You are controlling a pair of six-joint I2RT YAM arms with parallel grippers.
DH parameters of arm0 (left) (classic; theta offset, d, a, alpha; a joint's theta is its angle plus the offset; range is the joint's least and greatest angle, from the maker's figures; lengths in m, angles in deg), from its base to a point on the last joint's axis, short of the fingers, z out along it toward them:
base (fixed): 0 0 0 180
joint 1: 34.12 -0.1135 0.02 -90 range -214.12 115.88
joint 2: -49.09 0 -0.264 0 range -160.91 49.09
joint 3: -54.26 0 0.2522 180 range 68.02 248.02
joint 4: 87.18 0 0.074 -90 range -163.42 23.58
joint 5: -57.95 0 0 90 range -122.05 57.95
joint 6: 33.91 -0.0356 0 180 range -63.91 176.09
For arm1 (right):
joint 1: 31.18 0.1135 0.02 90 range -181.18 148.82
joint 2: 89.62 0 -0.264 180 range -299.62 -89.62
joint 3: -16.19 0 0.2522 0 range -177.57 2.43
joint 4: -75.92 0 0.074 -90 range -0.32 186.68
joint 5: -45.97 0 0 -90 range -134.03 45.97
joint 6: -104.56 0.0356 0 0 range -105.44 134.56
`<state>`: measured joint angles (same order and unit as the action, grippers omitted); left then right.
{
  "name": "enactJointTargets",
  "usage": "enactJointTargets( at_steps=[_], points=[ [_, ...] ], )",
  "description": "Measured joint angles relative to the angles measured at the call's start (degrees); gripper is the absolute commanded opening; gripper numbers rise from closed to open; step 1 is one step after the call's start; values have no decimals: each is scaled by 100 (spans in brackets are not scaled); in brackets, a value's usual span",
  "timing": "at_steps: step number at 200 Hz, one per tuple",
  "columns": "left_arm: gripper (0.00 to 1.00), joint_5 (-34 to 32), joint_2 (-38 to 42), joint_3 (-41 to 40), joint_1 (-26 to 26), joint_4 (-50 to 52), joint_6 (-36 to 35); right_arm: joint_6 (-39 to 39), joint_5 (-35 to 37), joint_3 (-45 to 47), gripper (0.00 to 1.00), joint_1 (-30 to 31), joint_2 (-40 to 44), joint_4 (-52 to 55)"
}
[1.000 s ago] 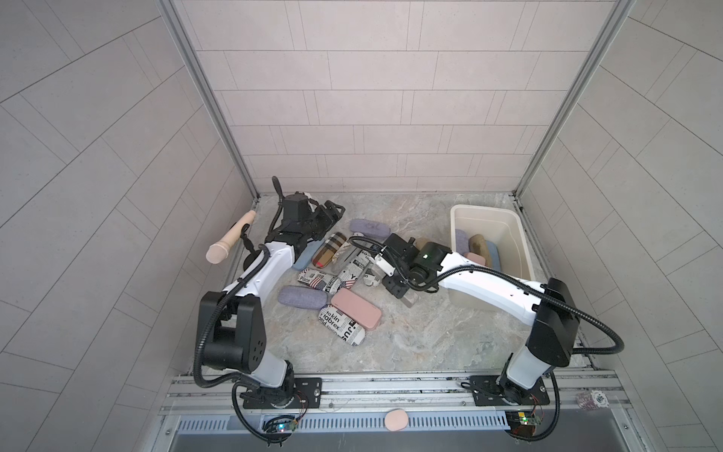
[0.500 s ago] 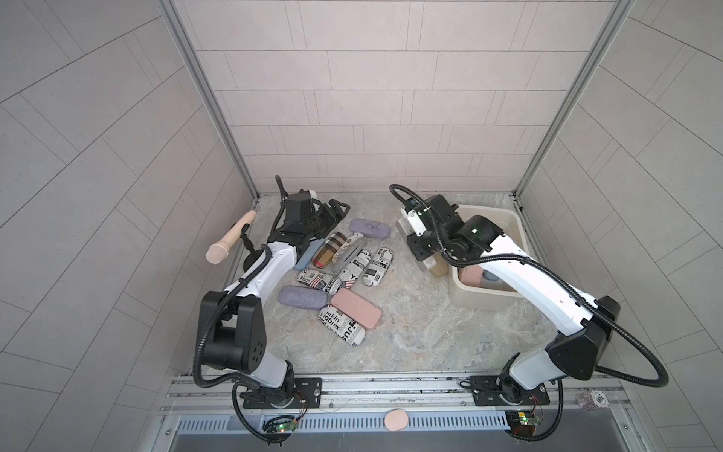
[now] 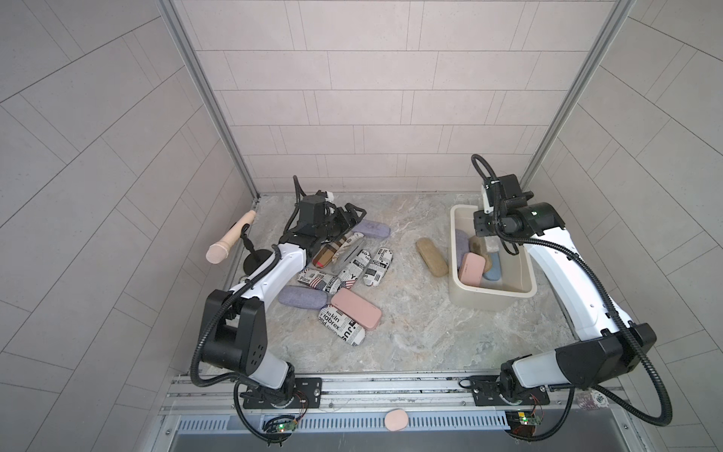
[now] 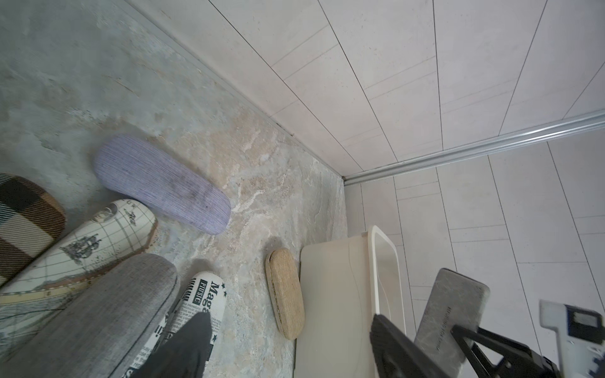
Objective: Put the glasses cases into the storage boxes
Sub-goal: Place the glasses case in the storage box.
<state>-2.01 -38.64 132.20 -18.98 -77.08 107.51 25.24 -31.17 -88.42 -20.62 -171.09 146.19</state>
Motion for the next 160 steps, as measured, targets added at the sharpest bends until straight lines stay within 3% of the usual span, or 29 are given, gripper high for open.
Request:
enactJointTargets(
  at_steps=[42, 74, 145, 160],
  points=[
    [84, 55, -4, 28, 111, 28, -50, -90, 1008, 662, 31, -518, -79, -195],
    [84, 52, -4, 42, 105, 50, -90, -221, 1451, 721, 31, -667, -660, -570],
    [84, 52, -4, 44, 70, 55, -90, -201, 1676, 708, 32, -800, -1784, -914],
    [84, 50, -4, 44, 63, 55, -90, -175, 1679, 758, 36, -800, -1851, -1001]
  ],
)
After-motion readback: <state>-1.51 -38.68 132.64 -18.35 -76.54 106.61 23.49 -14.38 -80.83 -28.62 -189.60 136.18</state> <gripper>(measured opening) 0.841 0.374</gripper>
